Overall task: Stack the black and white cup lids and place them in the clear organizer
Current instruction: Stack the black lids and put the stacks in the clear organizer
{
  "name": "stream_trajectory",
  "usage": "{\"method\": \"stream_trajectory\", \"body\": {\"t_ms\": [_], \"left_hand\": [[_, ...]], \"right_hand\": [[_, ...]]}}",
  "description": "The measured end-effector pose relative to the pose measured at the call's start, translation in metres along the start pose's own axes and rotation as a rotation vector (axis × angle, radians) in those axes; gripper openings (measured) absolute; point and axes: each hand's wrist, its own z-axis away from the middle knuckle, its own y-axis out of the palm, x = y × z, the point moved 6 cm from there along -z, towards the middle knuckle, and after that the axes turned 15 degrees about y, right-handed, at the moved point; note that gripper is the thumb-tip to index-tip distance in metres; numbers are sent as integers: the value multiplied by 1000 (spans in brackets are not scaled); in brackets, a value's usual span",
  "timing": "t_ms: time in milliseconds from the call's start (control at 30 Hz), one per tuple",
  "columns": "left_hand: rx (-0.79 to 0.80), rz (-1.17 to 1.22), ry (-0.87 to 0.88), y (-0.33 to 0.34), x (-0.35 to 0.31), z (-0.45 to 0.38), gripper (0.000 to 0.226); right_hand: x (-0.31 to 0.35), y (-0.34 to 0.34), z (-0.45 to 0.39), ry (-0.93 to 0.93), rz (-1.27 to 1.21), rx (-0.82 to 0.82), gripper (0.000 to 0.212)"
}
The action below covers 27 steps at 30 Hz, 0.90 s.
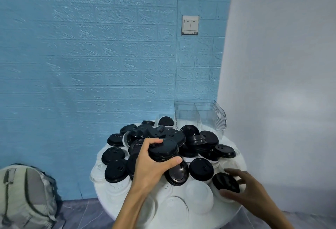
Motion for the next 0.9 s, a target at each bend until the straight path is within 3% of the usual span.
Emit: {"method": "stream_trajectory", "body": {"t_ms": [300,433,567,700,900], "left_hand": [[-57,28,-20,-3,-7,1,49],[-20,0,17,3,-7,0,50],[10,-20,67,9,-11,-1,71],[25,-40,81,6,-10,-1,94],[-8,-60,70,-2,-6,-3,87]], "right_hand": [[43,-25,1,-98,-306,-203,50],[113,-3,-2,-272,-367,-54,48],[178,29,4,-433,-320,46,43],[200,52,-1,-427,-250,139,44],[209,59,-1,-440,-233,221,42]]}}
